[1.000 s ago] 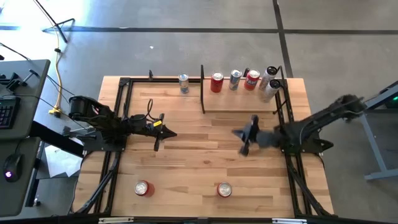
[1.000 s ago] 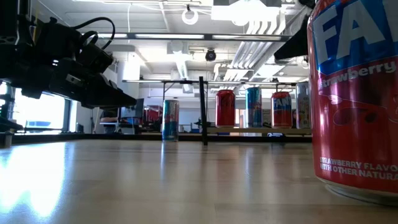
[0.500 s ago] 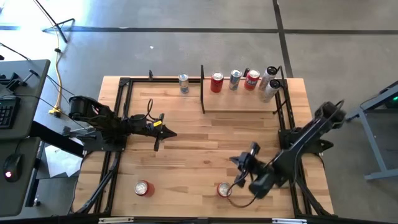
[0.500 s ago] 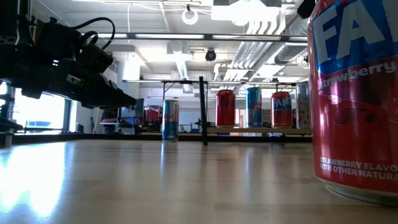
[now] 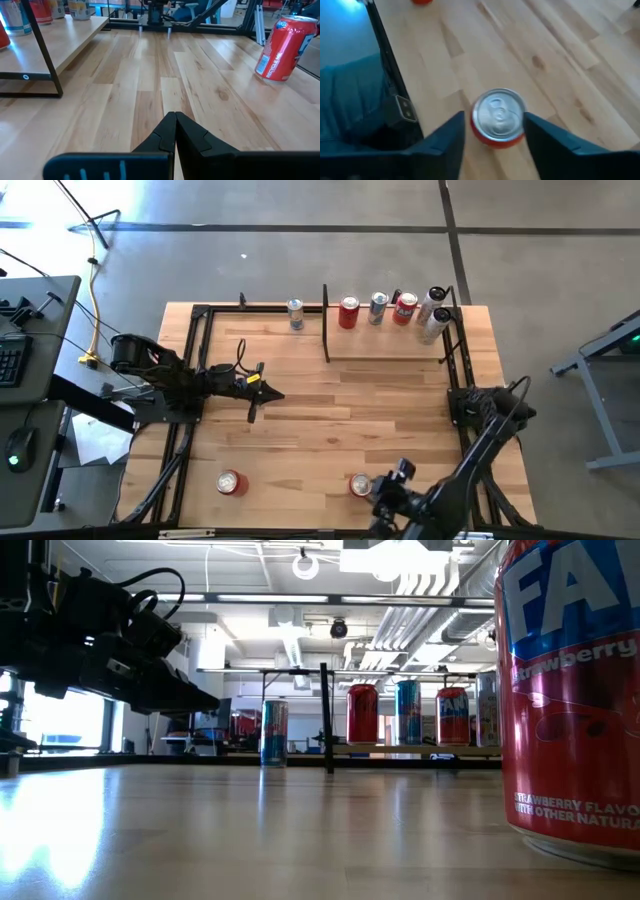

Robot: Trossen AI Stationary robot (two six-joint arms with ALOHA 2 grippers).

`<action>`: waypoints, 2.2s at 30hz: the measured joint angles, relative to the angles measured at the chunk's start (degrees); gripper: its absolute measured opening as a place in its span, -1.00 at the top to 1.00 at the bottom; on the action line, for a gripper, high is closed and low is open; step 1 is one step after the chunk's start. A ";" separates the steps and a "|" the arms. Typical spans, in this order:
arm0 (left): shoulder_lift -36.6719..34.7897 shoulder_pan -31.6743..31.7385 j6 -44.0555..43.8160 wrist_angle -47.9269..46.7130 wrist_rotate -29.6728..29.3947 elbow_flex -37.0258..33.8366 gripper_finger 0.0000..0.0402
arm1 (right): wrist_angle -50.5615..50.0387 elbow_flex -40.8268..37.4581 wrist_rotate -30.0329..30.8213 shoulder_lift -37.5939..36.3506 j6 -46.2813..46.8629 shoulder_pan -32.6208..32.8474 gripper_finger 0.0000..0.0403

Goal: Place canned beverage on shelf
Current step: Put the red soda can on the shelf aligned with the other red soda can

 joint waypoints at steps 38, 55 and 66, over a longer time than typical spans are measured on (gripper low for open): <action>0.00 -1.69 -5.47 0.00 -0.31 0.00 1.00 | -16.75 19.54 -27.29 12.70 -0.68 -13.20 -0.53; 0.00 -1.69 -4.98 -0.02 -0.42 0.02 1.00 | -15.34 19.54 -30.05 15.60 -1.80 -13.60 -0.53; -0.02 -1.80 -5.34 -0.08 -1.38 0.07 1.00 | -14.97 19.85 -31.12 17.67 -1.73 -15.23 -0.45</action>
